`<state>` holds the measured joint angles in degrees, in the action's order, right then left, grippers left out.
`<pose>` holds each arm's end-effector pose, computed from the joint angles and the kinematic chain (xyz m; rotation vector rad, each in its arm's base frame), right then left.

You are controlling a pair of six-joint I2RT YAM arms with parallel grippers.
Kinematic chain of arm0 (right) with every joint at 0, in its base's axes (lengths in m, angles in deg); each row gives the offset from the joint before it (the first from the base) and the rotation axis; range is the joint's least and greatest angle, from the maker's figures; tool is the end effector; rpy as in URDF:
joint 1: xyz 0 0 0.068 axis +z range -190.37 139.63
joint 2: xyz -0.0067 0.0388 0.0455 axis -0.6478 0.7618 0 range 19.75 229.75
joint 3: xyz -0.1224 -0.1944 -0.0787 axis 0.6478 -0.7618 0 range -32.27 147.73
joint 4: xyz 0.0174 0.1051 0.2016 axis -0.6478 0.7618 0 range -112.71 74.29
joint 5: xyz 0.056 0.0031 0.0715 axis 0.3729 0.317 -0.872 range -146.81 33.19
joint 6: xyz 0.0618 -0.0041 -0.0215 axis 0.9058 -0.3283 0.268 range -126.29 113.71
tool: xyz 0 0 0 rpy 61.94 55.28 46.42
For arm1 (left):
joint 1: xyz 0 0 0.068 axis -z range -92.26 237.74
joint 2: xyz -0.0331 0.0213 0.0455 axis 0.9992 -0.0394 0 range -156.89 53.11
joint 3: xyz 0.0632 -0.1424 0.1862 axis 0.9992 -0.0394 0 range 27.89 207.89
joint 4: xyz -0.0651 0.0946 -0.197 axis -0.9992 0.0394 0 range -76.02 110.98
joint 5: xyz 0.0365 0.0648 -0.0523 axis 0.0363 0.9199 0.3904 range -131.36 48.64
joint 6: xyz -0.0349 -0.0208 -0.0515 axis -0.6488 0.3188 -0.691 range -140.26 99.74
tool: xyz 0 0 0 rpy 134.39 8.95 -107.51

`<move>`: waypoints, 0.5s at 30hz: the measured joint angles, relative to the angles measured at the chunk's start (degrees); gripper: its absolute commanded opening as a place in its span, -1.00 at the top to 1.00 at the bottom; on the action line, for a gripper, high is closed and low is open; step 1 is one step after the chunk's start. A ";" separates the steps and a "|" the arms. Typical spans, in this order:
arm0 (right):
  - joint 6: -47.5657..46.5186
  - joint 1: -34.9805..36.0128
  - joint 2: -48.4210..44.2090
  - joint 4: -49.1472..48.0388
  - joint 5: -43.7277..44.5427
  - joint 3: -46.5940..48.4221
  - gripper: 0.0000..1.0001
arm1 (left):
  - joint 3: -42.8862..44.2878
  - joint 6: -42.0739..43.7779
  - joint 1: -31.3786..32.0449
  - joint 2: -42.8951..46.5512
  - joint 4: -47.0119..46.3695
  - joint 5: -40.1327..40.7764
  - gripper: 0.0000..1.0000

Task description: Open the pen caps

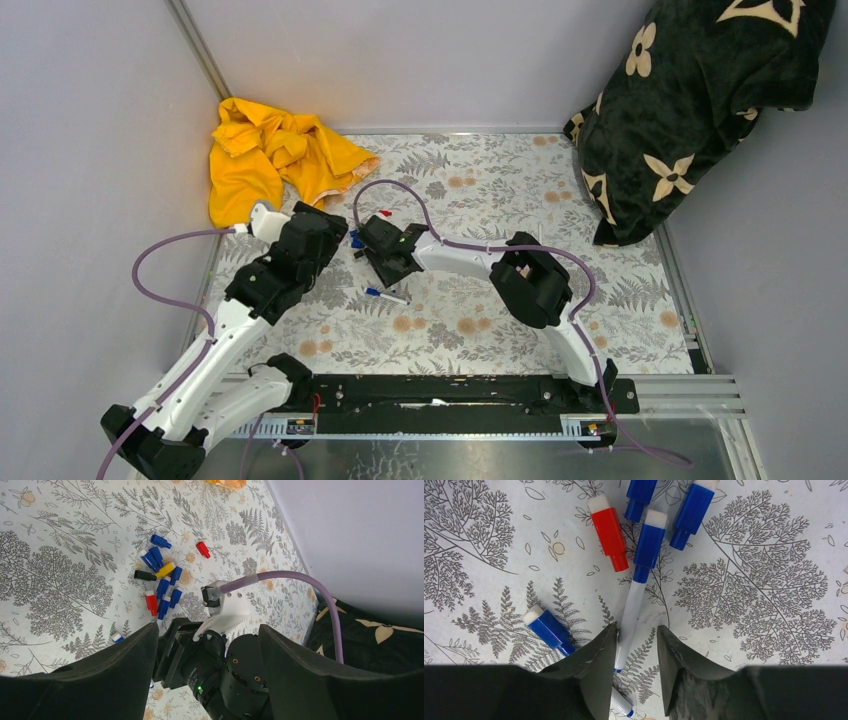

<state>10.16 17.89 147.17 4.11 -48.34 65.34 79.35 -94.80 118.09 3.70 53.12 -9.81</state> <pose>0.2386 0.3714 0.1422 -0.8653 2.4247 0.3165 0.1597 -0.0623 0.2866 -1.0767 1.8575 -0.4726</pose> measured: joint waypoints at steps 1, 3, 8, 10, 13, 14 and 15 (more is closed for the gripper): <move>0.09 0.00 0.02 0.00 0.09 0.00 0.25 | -0.07 -0.11 0.00 0.11 0.00 0.00 -0.59; 0.17 0.00 0.04 0.07 0.55 0.00 0.40 | -0.17 -0.24 -0.02 0.15 0.11 0.00 -0.59; 0.57 0.00 0.04 0.11 1.11 -0.02 0.85 | -0.50 -0.42 0.00 0.15 0.17 0.02 -0.59; 0.76 0.00 0.02 0.11 1.22 -0.09 0.95 | -0.76 -0.59 -0.02 0.15 0.24 0.07 -0.59; 0.96 0.00 -0.42 -0.50 1.49 -0.90 1.00 | -0.83 -0.79 -0.02 0.00 0.37 0.42 -0.59; 0.96 -0.02 -0.74 -0.76 1.53 -1.42 1.00 | -0.83 -0.87 -0.02 -0.13 0.37 0.46 -0.59; 1.03 -0.02 -1.25 -0.96 1.55 -2.19 1.00 | -0.83 -0.98 -0.02 -0.37 0.37 0.48 -0.59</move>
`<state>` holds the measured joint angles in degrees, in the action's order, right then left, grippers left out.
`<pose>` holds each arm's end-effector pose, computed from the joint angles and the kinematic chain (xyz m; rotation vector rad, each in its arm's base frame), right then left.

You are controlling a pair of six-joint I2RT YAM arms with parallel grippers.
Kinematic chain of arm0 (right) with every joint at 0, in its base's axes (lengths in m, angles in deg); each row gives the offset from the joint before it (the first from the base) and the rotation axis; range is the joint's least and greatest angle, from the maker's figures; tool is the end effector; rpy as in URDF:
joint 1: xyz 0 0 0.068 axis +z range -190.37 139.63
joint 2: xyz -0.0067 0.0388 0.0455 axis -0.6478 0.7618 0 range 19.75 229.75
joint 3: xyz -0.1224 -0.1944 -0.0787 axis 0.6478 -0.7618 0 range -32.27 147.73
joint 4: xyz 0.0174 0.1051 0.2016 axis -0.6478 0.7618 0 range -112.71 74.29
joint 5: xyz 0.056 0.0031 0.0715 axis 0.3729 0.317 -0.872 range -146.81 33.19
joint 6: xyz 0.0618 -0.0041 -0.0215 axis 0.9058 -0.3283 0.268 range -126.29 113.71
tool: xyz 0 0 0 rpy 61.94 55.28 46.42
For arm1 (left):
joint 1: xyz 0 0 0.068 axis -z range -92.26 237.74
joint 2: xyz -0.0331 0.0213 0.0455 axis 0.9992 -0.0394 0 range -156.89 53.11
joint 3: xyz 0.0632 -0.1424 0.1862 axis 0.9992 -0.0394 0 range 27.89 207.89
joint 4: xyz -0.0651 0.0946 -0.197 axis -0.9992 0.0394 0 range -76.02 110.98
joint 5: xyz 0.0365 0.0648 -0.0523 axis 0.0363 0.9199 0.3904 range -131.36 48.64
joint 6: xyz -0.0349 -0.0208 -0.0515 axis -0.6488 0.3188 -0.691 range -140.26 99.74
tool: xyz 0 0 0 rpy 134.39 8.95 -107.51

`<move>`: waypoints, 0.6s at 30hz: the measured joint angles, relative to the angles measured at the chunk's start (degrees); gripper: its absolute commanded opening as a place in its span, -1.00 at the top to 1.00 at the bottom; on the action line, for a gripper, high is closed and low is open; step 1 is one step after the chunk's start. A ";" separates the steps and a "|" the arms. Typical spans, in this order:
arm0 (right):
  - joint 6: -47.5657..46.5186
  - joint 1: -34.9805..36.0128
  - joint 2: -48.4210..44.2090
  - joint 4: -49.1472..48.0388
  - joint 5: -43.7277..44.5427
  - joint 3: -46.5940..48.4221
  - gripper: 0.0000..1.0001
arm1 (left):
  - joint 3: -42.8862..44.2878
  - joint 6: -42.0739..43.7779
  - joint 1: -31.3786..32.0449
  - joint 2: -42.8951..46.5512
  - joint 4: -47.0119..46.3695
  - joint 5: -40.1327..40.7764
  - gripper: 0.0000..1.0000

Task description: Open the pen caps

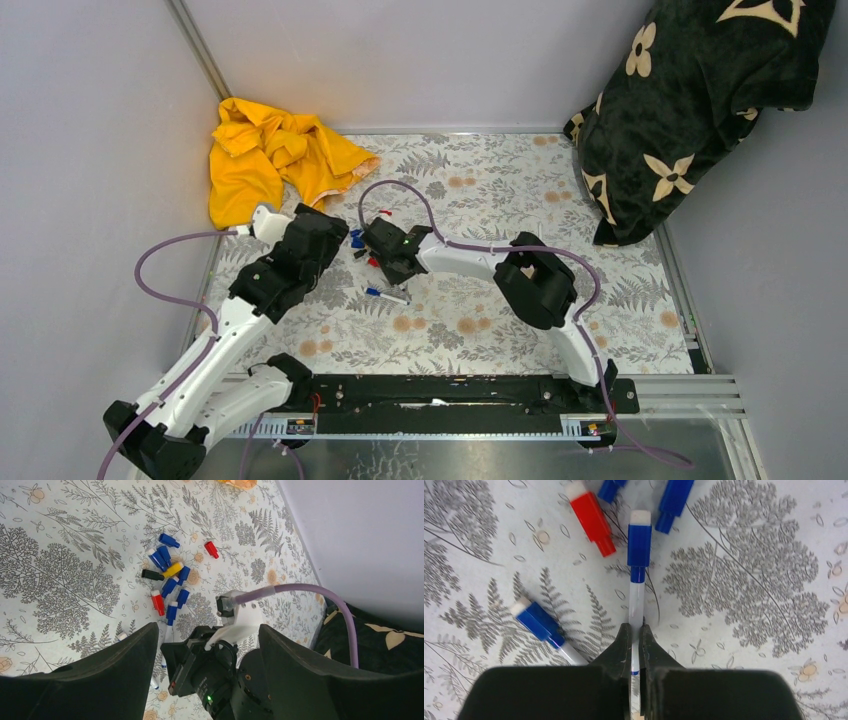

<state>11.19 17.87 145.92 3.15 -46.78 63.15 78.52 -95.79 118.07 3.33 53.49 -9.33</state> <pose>0.2373 0.3663 0.1420 -0.8293 2.4250 0.2940 0.1602 -0.0621 0.2808 -1.0963 1.8644 -0.4509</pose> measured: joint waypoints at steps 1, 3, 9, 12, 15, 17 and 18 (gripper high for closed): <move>0.13 -0.04 -0.59 -0.04 0.00 -0.87 1.00 | 0.00 -0.07 0.02 -0.35 0.00 0.00 -0.59; 0.33 -0.33 -2.05 0.02 -0.04 -2.91 1.00 | -0.04 -0.24 0.00 -0.98 -0.09 0.00 -0.59; 1.22 -3.45 -9.42 0.13 -1.81 -9.31 1.00 | -3.13 0.02 0.00 -3.17 -4.09 -1.92 -0.59; 1.70 -6.23 -14.27 -0.20 -3.82 -11.63 1.00 | -5.16 0.63 0.02 -5.70 -8.07 -4.31 -0.58; 2.10 -8.33 -18.05 -1.18 -6.36 -13.07 1.00 | -7.58 1.57 0.02 -8.15 -13.27 -7.63 -0.58; 2.32 -9.33 -19.85 -1.62 -8.48 -13.86 1.00 | -8.59 2.23 0.00 -10.25 -16.81 -10.14 -0.58; 2.38 -9.68 -20.50 -1.81 -9.64 -14.23 1.00 | -8.76 2.62 0.00 -11.54 -18.60 -11.52 -0.58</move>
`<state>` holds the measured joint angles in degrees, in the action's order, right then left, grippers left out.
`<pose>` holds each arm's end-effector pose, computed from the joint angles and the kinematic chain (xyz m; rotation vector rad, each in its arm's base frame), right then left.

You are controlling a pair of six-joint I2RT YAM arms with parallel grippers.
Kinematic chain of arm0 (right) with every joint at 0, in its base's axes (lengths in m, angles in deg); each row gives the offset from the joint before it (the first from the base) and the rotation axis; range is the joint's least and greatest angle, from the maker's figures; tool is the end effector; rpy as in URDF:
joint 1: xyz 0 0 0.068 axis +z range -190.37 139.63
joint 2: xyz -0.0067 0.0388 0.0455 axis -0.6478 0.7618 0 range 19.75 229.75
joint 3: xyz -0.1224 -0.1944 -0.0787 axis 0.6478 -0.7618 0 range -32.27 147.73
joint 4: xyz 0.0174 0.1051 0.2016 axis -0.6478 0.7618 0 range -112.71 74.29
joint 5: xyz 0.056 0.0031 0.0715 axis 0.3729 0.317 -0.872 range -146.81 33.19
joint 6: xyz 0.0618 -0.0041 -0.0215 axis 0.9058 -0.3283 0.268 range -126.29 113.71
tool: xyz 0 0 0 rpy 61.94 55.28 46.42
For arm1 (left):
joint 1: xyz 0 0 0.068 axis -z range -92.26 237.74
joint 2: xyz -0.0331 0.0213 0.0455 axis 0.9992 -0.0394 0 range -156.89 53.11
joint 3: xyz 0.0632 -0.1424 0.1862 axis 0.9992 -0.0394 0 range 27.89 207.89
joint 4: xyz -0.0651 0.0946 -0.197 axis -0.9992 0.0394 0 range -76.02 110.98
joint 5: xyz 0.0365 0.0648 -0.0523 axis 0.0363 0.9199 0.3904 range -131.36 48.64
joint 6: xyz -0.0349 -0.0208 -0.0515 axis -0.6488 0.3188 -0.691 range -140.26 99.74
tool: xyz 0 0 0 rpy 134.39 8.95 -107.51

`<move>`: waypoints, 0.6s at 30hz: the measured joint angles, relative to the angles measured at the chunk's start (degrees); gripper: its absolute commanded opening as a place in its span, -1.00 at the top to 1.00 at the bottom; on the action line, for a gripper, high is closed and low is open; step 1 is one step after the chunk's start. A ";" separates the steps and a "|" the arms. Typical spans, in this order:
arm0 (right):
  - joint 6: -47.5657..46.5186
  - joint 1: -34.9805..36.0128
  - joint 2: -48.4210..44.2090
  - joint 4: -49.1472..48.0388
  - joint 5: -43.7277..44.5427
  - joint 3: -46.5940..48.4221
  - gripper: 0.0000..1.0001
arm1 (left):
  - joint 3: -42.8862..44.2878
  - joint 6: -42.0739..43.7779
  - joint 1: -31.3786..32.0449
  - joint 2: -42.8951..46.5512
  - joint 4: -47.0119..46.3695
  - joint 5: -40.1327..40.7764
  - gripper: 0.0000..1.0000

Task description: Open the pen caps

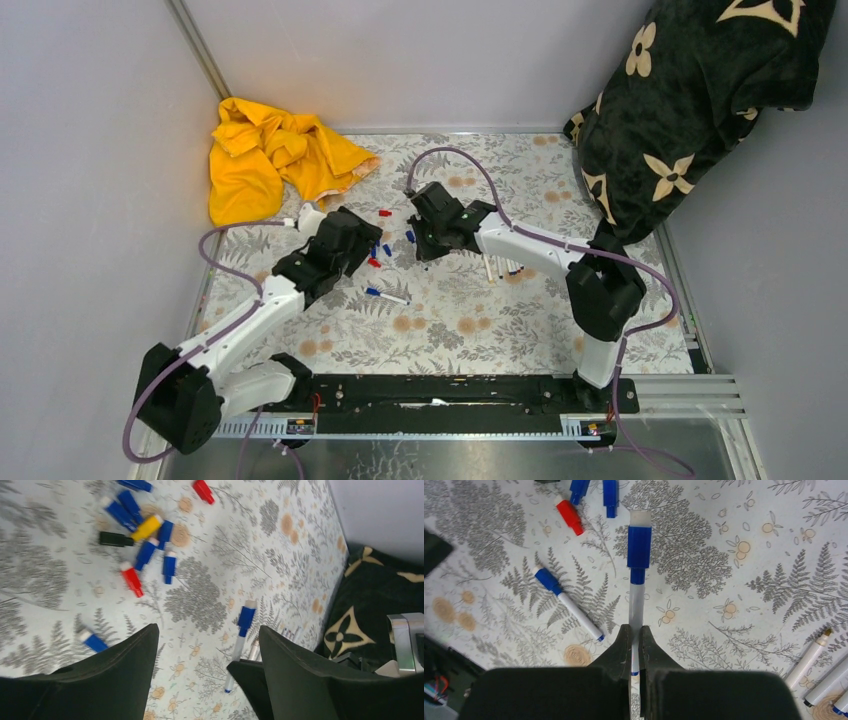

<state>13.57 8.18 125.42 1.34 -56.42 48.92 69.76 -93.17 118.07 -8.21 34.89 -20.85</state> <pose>0.2525 0.2854 0.2116 -0.6139 2.4125 0.5227 0.1977 -0.0947 0.2255 -1.0045 2.0526 -0.5698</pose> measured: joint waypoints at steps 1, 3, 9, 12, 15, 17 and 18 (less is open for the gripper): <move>0.04 -0.22 -0.39 -0.09 -0.81 -0.24 1.00 | -0.02 0.28 0.00 -1.07 -1.36 -1.07 -0.58; 0.15 -0.66 -0.98 -0.50 -3.08 -0.87 1.00 | -0.02 0.92 0.02 -3.48 -4.87 -3.50 -0.58; 0.52 -1.77 -1.84 -0.61 -8.22 -2.47 1.00 | 0.00 2.40 0.02 -9.84 -13.62 -10.08 -0.55; 0.57 -2.58 -2.67 -0.63 -10.16 -3.10 1.00 | 0.07 2.93 0.02 -12.50 -16.44 -12.72 -0.50; 0.59 -3.41 -3.74 -0.63 -11.72 -3.39 1.00 | 0.09 3.10 0.09 -14.93 -18.73 -14.82 -0.47; 0.61 -3.87 -4.37 -0.72 -12.68 -3.39 1.00 | 0.09 3.10 0.11 -16.02 -20.09 -15.91 -0.44; 0.63 -4.04 -4.61 -0.83 -13.29 -3.39 1.00 | 0.09 3.06 0.13 -16.44 -20.76 -16.48 -0.42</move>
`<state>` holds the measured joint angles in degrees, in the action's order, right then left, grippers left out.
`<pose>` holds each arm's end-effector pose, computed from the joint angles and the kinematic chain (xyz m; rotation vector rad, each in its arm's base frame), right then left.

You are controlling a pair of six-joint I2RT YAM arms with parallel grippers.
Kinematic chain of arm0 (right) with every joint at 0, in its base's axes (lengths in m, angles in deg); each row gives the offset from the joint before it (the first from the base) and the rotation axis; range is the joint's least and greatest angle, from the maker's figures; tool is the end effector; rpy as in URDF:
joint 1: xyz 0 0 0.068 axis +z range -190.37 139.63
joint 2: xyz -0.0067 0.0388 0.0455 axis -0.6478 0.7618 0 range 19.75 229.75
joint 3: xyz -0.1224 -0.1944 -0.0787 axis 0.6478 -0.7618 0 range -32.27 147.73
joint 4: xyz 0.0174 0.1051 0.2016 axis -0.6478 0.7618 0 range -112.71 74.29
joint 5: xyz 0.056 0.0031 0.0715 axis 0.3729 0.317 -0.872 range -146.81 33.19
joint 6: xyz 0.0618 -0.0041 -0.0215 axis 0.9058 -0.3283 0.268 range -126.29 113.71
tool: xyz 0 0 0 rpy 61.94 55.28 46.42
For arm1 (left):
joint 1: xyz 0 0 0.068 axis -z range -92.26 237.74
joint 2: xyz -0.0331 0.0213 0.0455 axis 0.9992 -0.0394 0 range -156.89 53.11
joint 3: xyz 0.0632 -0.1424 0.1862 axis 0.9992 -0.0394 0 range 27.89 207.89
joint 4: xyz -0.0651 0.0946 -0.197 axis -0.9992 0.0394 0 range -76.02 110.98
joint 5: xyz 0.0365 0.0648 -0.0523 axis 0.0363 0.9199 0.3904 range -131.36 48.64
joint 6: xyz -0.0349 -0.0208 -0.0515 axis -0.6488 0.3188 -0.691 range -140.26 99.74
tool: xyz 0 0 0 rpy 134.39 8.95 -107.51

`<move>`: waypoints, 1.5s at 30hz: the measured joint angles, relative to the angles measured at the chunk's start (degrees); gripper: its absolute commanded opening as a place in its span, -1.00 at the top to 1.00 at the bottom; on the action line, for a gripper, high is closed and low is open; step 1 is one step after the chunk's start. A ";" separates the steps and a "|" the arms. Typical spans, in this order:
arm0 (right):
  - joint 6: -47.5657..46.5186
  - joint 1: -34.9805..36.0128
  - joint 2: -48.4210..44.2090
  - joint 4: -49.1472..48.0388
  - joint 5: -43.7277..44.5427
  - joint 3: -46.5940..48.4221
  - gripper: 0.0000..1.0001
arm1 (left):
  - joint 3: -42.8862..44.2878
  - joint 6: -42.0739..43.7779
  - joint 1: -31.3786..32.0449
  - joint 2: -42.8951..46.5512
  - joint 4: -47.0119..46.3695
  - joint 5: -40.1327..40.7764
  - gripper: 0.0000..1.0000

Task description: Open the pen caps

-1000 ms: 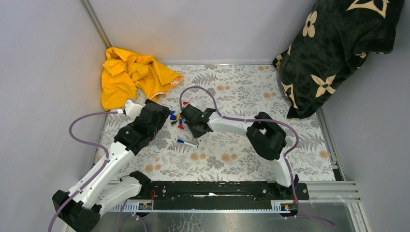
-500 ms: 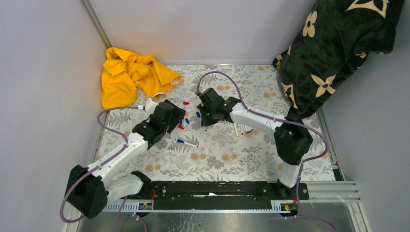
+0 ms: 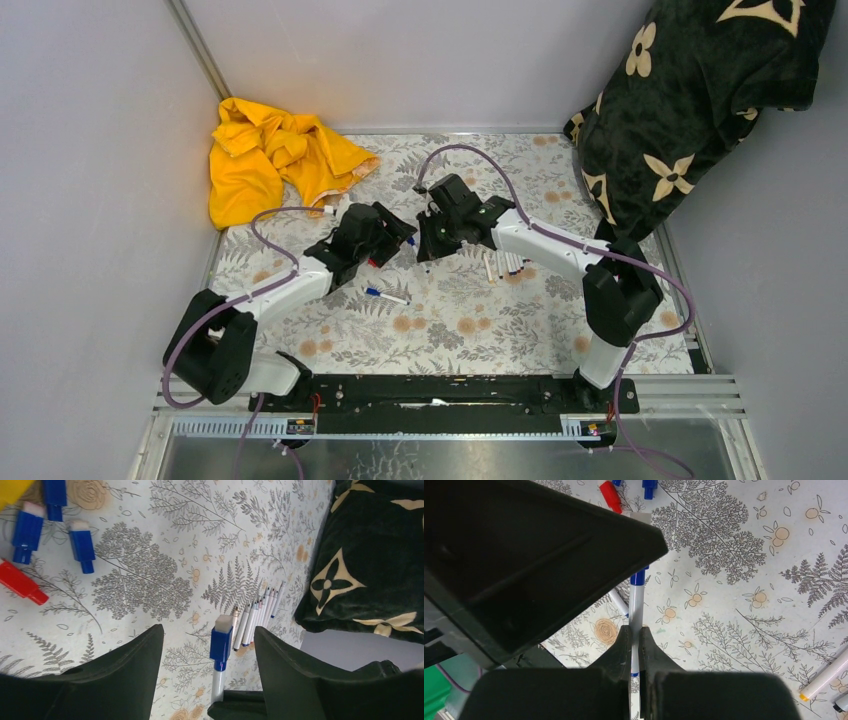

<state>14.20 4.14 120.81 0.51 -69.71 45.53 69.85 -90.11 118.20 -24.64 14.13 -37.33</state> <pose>0.2528 0.2647 0.2245 -0.6326 2.4284 0.7766 0.2403 -0.1372 0.1939 -0.8302 2.1940 -0.8658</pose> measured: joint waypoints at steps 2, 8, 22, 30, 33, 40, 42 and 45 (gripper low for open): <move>0.17 -0.24 -0.26 -0.04 -1.01 0.00 1.00 | 0.00 -0.11 0.00 -0.57 -1.20 -0.68 -0.36; 0.24 -0.44 -0.28 -0.39 -3.21 -0.90 1.00 | 0.00 -0.83 0.00 -2.19 -5.05 -2.40 -0.08; 0.39 -3.69 -1.70 -0.92 -5.79 -2.49 1.00 | 0.00 -1.05 0.00 -4.17 -9.84 -6.27 0.12; 0.83 -4.15 -2.58 -1.70 -6.80 -3.43 1.00 | -0.42 -1.09 -0.02 -4.52 -12.11 -7.96 0.39; 0.92 -4.50 -3.34 -2.05 -7.15 -4.33 1.00 | -1.09 -1.11 0.00 -4.55 -13.14 -8.37 0.55; 1.36 -5.27 -4.70 -2.99 -8.26 -6.14 1.00 | -2.08 -1.27 0.00 -4.50 -14.51 -9.25 1.00; 1.44 -5.33 -5.05 -3.04 -8.46 -6.51 0.89 | -2.23 -1.53 0.02 -4.35 -14.53 -9.22 1.00; 1.73 -5.42 -5.77 -3.28 -8.76 -7.02 0.68 | -2.23 -2.16 0.42 -3.98 -14.23 -8.96 1.00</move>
<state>15.93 -1.28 115.04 -2.77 -78.48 38.52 67.62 -92.27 118.62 -28.62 -0.10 -46.29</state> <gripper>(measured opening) 0.075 0.182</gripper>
